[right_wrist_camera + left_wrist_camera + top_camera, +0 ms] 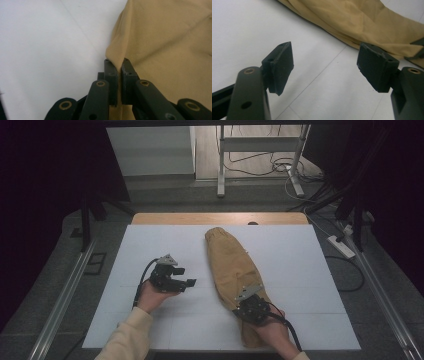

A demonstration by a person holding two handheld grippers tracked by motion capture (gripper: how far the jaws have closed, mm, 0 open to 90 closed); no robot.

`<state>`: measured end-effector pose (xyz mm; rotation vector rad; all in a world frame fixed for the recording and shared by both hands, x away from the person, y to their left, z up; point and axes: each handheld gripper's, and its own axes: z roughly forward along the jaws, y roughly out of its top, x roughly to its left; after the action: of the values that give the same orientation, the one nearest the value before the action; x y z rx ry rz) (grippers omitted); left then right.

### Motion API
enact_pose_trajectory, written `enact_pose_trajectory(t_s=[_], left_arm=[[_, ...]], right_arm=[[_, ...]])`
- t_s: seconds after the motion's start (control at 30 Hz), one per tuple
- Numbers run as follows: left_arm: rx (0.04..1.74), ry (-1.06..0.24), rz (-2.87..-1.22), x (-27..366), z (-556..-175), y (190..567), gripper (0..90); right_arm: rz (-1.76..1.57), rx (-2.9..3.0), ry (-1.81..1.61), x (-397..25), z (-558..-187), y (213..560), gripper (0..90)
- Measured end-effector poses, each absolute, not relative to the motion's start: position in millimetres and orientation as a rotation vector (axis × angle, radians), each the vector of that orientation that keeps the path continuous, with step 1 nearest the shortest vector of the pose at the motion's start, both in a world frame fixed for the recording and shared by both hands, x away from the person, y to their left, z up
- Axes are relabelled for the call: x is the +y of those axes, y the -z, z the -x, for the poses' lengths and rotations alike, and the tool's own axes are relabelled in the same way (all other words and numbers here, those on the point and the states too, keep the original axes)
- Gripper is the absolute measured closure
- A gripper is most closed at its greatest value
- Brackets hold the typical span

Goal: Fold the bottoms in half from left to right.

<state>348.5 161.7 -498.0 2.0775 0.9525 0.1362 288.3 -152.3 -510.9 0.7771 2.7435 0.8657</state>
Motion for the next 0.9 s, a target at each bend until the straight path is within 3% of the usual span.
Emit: enact_pose_trajectory(t_s=[0.9], left_arm=[[0.982, -0.120, -2.035, 175.6, -351.4, 497.6, 28.6]], right_arm=[[-0.634, 2.903, -1.050, -99.2, -262.9, 518.6, 84.7]])
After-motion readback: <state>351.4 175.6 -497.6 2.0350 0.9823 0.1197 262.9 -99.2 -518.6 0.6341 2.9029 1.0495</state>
